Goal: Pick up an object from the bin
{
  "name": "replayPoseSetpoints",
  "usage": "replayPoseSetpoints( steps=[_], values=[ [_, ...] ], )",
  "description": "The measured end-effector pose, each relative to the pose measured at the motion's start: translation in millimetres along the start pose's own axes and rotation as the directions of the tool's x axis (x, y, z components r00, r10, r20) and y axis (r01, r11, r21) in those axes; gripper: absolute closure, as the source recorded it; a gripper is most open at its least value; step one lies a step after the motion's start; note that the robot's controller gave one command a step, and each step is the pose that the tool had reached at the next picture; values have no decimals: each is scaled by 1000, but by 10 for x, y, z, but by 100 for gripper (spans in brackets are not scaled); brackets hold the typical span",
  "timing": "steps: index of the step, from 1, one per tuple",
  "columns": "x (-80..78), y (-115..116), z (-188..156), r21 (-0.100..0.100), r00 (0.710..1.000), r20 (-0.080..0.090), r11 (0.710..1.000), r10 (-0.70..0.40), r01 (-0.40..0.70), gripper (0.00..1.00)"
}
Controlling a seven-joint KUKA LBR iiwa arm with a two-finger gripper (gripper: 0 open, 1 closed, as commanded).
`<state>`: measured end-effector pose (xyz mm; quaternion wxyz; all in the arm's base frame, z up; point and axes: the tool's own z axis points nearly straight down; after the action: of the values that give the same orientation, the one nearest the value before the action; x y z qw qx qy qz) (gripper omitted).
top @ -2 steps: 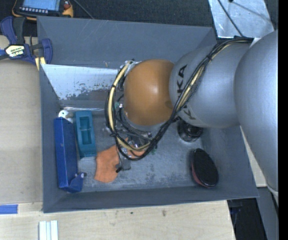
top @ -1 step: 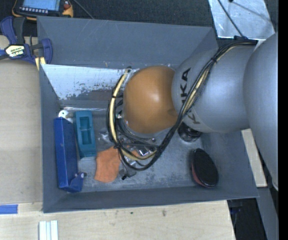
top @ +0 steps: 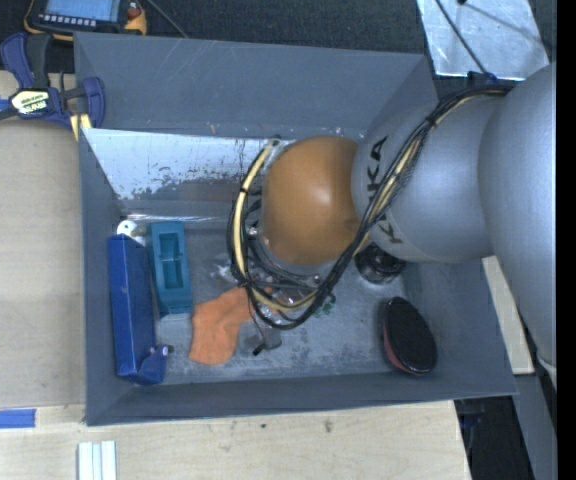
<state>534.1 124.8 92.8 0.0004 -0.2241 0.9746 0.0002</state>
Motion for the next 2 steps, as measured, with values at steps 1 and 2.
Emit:
replayPoseSetpoints(
  steps=[1,2],
  values=[
    [-159,275,187,4,947,6,947,-320,320,100],
    [-178,309,207,5,943,5,943,-333,333,100]
  ],
)
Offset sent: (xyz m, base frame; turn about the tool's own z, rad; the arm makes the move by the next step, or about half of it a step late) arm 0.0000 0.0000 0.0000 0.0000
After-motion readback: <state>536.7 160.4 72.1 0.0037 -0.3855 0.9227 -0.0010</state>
